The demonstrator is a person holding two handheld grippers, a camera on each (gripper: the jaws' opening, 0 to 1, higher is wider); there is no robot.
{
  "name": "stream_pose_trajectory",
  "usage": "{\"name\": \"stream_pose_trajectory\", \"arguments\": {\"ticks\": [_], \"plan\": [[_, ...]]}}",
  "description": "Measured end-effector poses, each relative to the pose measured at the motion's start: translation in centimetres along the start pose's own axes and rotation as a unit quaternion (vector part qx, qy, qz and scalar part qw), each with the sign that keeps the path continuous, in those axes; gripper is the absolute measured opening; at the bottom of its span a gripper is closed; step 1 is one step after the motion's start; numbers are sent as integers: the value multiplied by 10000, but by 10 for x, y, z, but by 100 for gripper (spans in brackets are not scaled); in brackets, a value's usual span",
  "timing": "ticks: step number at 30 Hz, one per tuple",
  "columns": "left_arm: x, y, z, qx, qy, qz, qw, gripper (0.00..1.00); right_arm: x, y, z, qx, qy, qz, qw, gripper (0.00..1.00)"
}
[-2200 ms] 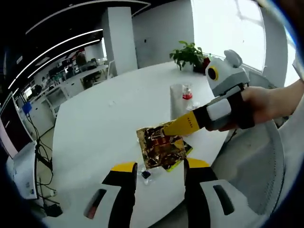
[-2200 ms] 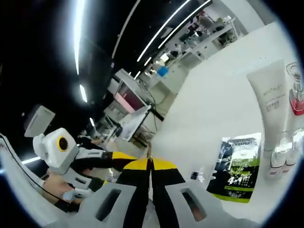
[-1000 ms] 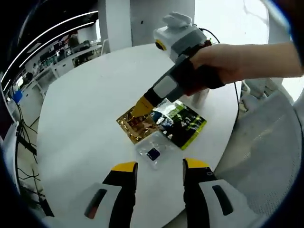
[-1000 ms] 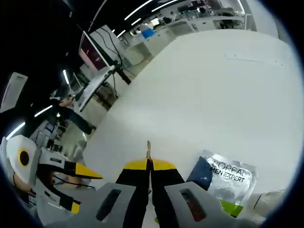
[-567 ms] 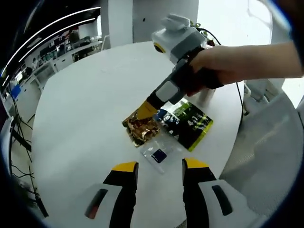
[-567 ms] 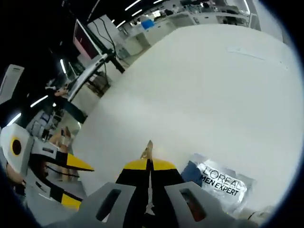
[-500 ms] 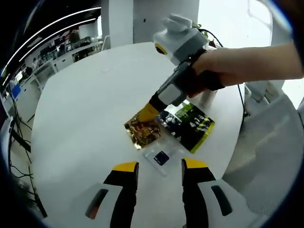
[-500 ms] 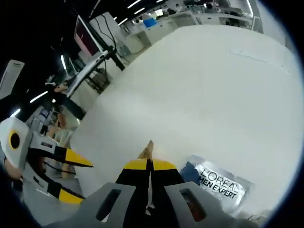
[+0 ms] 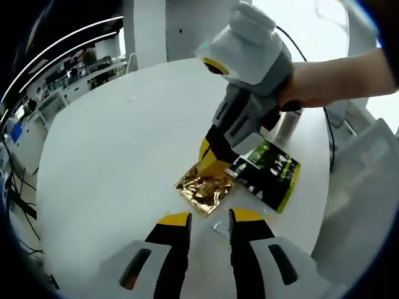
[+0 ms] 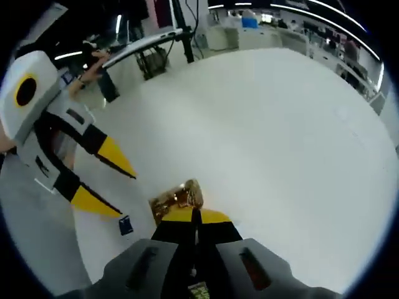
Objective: Arrange the skincare products in the storage area until every visible bottle or jar stands upright without overlapping.
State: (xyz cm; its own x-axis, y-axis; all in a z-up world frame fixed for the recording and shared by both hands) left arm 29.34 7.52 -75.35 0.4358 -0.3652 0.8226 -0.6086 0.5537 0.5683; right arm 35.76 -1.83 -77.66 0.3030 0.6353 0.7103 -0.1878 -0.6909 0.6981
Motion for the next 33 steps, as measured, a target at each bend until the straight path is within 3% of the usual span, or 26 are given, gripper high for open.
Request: {"name": "stream_pose_trajectory", "arguments": {"ticks": [2,6,12,25,33], "plan": [[1,-5,-1,-88,-107,5,9999,25,-2,-1,0,-12,143,-122,9998,1],[-3,-21,-4,-343,-507,-21,9981,22,-3,-2,6,-14,-47,-61,10000,1],[-5,-36,-6,-393,-905,-150,9950,17,-2,-2,6,-135,-272,-12,9995,1],[-5,-43,-9,-418,-969,-213,9942,16,-3,-5,2,-179,-397,65,9990,1],[-7,-43,-8,-400,-880,-230,9951,15,-1,-6,8,-334,-35,118,9994,8]]}}
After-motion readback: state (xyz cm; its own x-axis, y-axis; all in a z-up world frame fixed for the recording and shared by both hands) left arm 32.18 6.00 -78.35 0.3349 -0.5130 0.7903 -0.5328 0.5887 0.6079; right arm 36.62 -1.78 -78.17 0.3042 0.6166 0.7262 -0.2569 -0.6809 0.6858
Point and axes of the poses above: the point that each gripper's makers call its tool centre point, and the gripper's own axes: y roughly backward along the fingers, z roughly to its right, x roughly out of its top, the point moved 6 cm from there along y, roughly backward along the fingers, and after that the axes turned 11 degrees about z, right-handed, at the moved point
